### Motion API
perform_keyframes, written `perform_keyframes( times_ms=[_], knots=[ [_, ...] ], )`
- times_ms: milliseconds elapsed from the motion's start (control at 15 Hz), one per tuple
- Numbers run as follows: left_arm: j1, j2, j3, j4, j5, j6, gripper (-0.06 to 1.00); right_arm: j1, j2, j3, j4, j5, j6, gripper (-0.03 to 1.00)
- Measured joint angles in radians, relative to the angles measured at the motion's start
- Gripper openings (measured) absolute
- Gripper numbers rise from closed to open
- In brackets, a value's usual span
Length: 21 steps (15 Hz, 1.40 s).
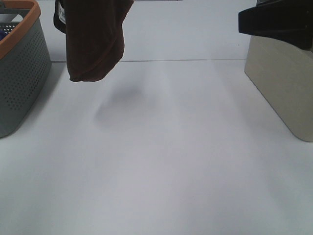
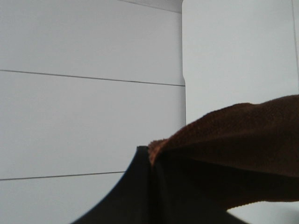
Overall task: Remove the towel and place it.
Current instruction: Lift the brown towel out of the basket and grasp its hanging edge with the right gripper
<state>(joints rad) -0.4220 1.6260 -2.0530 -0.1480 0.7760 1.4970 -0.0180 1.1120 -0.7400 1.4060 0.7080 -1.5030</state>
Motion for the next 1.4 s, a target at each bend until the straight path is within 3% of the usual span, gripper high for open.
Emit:
perform_keyframes(
  times_ms=[333,667,867,1067,1400],
  knots=[
    [-0.099,0.054,0.000,-0.004,0.000,0.034,0.00,0.000,0.163,-0.106,0.060,0.044,-0.182,0.57],
    [-0.195,0.074,0.000,-0.005,-0.040,0.034,0.00,0.000,0.289,-0.115,0.096,0.077,-0.329,0.57],
    [-0.242,0.085,0.000,-0.005,-0.053,0.035,0.00,0.000,0.347,-0.115,0.185,0.078,-0.457,0.57],
    [-0.259,0.091,0.000,-0.005,-0.053,0.050,0.00,0.000,0.402,-0.116,0.292,0.062,-0.568,0.57],
    [-0.259,0.091,0.000,-0.005,-0.053,0.053,0.00,0.000,0.490,-0.125,0.318,0.058,-0.599,0.57]
  ],
)
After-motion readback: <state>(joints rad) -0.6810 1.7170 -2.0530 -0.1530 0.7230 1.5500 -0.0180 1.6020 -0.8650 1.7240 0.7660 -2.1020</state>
